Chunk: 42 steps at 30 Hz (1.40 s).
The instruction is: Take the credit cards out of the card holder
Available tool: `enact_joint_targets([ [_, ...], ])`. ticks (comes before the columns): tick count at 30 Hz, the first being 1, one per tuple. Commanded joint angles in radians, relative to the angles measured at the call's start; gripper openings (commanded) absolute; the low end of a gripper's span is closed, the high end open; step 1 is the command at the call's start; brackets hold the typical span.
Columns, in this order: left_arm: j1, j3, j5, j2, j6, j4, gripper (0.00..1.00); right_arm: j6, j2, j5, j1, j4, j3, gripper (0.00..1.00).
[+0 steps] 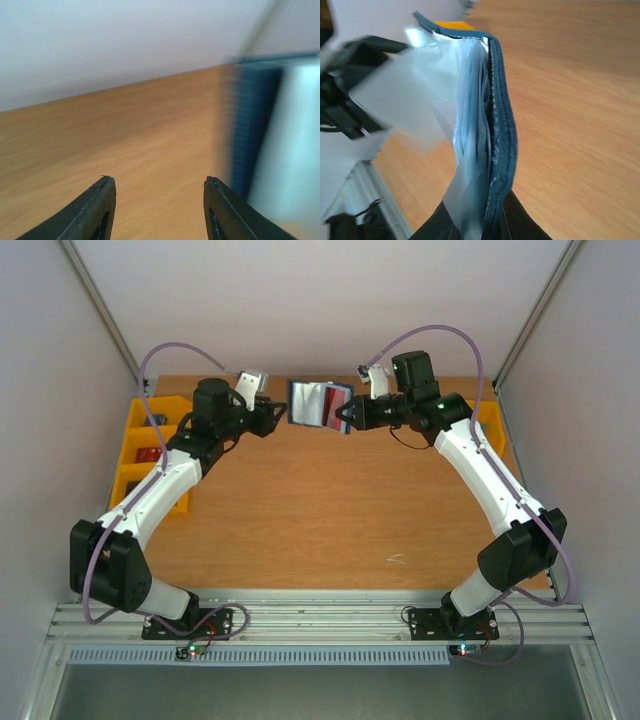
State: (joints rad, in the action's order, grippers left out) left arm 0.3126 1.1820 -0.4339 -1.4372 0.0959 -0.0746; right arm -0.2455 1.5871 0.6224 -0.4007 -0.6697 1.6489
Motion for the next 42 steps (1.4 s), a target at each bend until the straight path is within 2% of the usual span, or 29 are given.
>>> enact_joint_targets([
  [1,-0.039,0.08,0.5,-0.076,-0.068,-0.191,0.49,0.062,0.042,-0.346,0.003,-0.222,0.082,0.01],
  [3,-0.048,0.087,0.482,-0.083,-0.075,-0.204,0.5,0.087,0.086,-0.54,-0.017,-0.338,0.14,0.01],
  [5,-0.048,0.084,0.401,-0.075,-0.089,-0.179,0.5,0.099,0.126,-0.642,-0.046,-0.403,0.187,0.01],
  [7,-0.046,0.088,0.255,-0.072,-0.092,-0.148,0.5,0.105,0.164,-0.69,-0.071,-0.442,0.236,0.01],
  [11,-0.021,0.092,-0.083,-0.054,-0.125,-0.051,0.42,0.125,0.279,-0.778,-0.122,-0.566,0.389,0.01],
  [13,-0.006,0.075,-0.246,-0.049,-0.116,0.029,0.4,0.121,0.344,-0.807,-0.148,-0.628,0.481,0.01],
  [15,0.006,0.067,-0.388,-0.058,-0.041,0.104,0.37,0.115,0.402,-0.798,-0.167,-0.672,0.564,0.01],
  [18,0.04,0.054,-0.511,-0.068,-0.018,0.119,0.33,0.122,0.476,-0.669,-0.173,-0.706,0.688,0.01],
  [20,0.067,0.048,-0.526,-0.068,-0.102,0.051,0.32,0.127,0.506,-0.55,-0.173,-0.711,0.75,0.01],
  [23,0.104,0.04,-0.413,-0.068,-0.283,-0.008,0.27,0.127,0.518,-0.42,-0.173,-0.688,0.79,0.01],
  [27,0.105,0.048,-0.269,-0.076,-0.321,-0.005,0.24,0.087,0.504,-0.367,-0.173,-0.663,0.787,0.01],
  [31,0.096,0.055,-0.24,-0.089,-0.26,-0.023,0.23,0.005,0.469,-0.282,-0.171,-0.621,0.759,0.01],
  [36,0.062,0.05,-0.353,-0.083,-0.171,-0.005,0.22,-0.056,0.373,-0.215,-0.16,-0.524,0.649,0.01],
  [42,-0.014,0.041,-0.471,-0.082,-0.038,0.064,0.21,-0.092,0.336,-0.174,-0.145,-0.51,0.614,0.01],
])
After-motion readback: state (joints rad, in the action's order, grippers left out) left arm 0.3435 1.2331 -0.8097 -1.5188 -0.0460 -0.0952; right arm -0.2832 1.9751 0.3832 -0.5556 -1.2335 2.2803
